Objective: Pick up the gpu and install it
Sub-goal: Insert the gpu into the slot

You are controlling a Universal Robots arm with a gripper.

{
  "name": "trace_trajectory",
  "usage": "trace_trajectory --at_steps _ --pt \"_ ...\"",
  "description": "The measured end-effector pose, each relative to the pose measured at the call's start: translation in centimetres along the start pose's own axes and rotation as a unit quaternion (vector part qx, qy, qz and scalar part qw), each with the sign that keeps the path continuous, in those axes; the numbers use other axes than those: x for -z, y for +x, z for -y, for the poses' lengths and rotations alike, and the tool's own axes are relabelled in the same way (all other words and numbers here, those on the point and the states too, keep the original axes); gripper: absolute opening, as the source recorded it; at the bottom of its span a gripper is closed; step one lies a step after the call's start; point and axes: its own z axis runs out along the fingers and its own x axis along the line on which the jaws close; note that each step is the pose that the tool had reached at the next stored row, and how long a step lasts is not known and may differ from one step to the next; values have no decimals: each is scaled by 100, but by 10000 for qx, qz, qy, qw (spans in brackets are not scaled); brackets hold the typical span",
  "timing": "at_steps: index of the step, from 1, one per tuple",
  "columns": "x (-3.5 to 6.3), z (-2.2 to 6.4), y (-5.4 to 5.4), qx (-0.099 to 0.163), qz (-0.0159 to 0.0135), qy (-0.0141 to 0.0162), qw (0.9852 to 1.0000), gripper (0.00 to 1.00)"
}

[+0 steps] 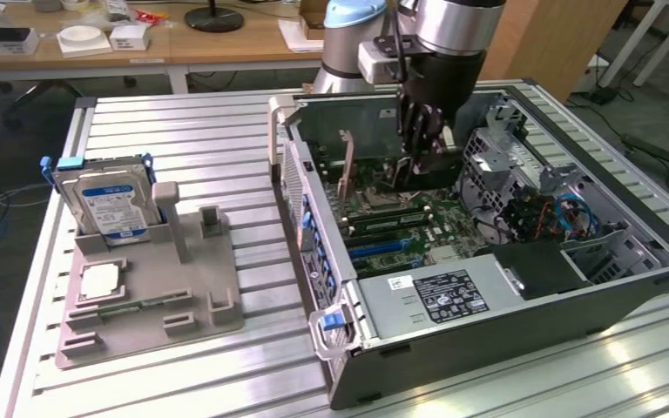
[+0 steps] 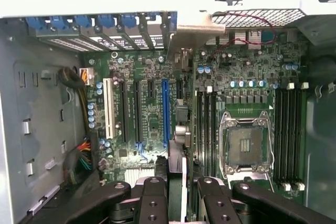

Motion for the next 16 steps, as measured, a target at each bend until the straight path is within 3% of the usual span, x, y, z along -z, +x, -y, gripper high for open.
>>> trace_trajectory --at_steps 4,16 --pt "-43 -3 0 184 33 1 9998 27" --pt "-138 -59 44 197 34 1 9998 27"
